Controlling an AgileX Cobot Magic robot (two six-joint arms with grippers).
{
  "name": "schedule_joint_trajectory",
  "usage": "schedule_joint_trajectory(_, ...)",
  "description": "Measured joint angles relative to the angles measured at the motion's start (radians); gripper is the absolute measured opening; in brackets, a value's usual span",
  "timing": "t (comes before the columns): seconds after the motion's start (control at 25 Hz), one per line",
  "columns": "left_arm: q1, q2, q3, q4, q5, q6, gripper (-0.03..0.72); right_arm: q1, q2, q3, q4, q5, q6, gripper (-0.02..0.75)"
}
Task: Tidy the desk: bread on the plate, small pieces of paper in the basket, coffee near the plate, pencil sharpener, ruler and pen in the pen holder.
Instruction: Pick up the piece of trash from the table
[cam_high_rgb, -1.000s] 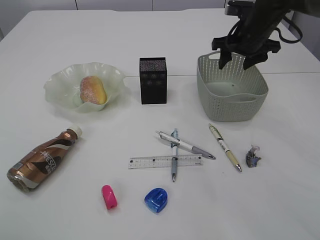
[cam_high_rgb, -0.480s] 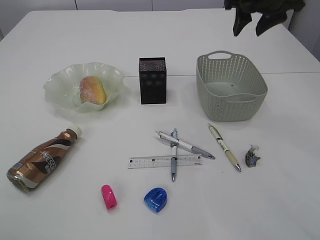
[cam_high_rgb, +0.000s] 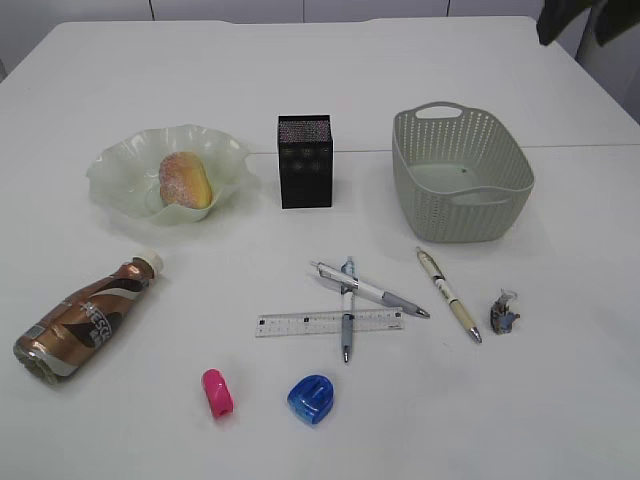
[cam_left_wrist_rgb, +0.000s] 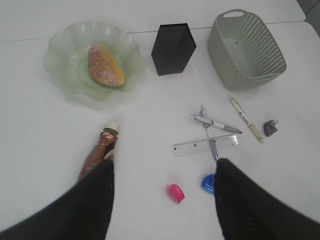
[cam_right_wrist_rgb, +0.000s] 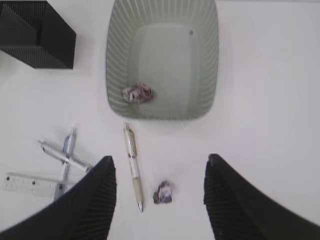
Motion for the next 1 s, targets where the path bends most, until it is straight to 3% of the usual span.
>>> schedule_joint_trajectory(0.36, 0.0, 0.0, 0.0, -0.007, 0.0, 0.0, 0.454, 0.002, -0.158, 0.338, 0.0, -0.032, -0.004, 0.44)
schedule_joint_trajectory(0.6, 0.0, 0.0, 0.0, -0.013, 0.0, 0.0, 0.453, 0.002, -0.238, 0.679, -0.014, -0.412, -0.004, 0.437)
schedule_joint_trajectory(0.8, 0.0, 0.0, 0.0, -0.017, 0.0, 0.0, 0.45, 0.002, -0.235, 0.872, -0.027, -0.725, -0.004, 0.436)
schedule_joint_trajectory(1.0, 0.0, 0.0, 0.0, -0.017, 0.0, 0.0, 0.449, 0.002, -0.151, 0.91, -0.031, -0.819, -0.004, 0.436)
